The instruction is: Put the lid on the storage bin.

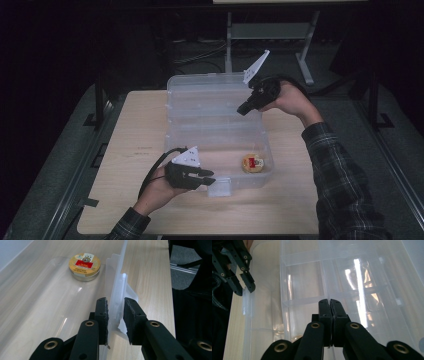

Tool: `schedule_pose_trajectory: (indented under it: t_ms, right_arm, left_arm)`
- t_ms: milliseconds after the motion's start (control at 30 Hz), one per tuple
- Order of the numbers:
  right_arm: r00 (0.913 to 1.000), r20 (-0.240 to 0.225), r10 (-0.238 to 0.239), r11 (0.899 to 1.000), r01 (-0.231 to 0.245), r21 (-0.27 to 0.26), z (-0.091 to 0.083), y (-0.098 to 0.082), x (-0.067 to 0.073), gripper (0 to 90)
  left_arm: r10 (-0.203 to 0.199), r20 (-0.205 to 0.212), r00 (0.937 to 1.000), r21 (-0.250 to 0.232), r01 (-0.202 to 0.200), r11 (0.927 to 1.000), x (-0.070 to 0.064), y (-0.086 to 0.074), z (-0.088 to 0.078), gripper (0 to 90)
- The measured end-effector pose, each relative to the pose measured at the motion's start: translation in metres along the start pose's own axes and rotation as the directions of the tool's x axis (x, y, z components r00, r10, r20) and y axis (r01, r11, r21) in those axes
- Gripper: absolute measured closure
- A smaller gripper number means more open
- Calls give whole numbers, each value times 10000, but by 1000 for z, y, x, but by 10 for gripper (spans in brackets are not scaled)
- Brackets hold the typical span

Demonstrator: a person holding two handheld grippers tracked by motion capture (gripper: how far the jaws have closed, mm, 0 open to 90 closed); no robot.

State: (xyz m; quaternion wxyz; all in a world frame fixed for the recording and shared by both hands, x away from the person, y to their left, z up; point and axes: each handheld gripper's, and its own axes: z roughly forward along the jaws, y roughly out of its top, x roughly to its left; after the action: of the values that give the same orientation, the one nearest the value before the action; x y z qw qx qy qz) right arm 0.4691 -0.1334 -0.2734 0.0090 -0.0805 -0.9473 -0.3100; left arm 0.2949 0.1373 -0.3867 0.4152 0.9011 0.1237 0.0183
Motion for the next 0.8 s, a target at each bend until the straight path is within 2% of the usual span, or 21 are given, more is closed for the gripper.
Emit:
schedule_pose_trajectory:
  t_ms: [800]
  right_arm:
    - [9998, -136, -151, 9995, 148, -273, -5, -7, 21, 899]
  left_arm:
    - [-104, -84, 9999, 13, 104, 9999, 2, -3, -5, 714]
